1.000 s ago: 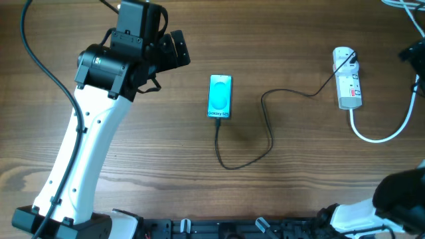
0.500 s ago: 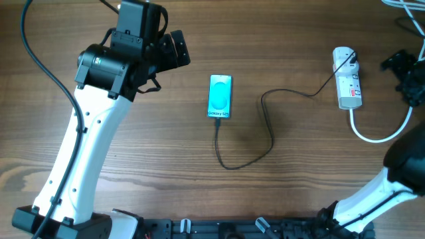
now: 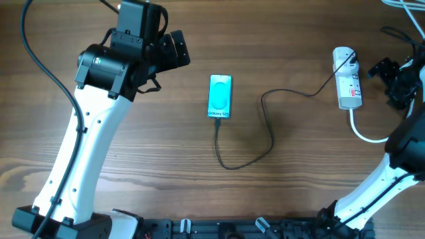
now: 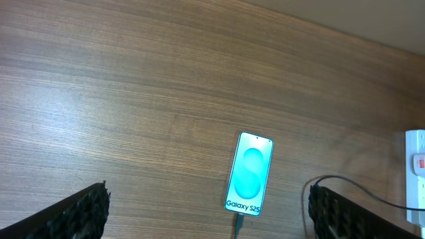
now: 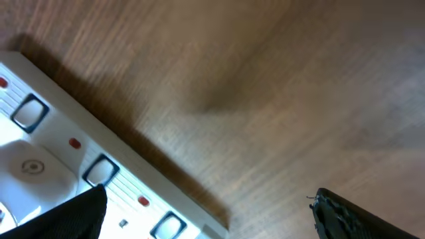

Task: Plug charger to phone and switch on socket

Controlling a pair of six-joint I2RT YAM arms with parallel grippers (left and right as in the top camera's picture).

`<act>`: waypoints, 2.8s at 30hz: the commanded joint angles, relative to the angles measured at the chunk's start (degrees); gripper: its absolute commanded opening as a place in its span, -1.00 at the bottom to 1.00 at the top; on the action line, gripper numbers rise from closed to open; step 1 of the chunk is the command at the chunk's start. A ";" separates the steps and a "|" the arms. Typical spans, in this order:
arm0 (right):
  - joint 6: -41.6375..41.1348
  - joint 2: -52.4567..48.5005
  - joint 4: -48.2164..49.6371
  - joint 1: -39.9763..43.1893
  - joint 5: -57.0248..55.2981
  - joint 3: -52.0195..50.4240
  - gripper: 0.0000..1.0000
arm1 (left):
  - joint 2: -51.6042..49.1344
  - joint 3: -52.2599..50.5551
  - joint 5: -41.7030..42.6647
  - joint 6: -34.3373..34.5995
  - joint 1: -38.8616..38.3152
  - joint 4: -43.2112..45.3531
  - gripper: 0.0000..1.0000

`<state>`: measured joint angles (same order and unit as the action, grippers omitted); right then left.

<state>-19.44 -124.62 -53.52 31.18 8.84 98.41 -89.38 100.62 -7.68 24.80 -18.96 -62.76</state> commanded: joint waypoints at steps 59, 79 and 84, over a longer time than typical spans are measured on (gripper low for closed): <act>-0.85 -7.21 2.60 -3.48 5.25 -1.27 0.99 | -0.31 -0.33 -0.94 0.98 -0.04 0.13 1.00; -1.77 -5.22 -2.05 -4.13 4.72 -1.25 1.00 | -0.31 -0.33 -0.94 0.98 -0.04 0.13 1.00; -5.33 0.39 -5.81 -3.02 0.52 -1.25 1.00 | -0.31 -0.33 -0.94 0.98 -0.04 0.13 1.00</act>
<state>-21.96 -127.94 -56.86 28.29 13.65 98.26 -89.41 100.62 -7.68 24.82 -18.96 -62.78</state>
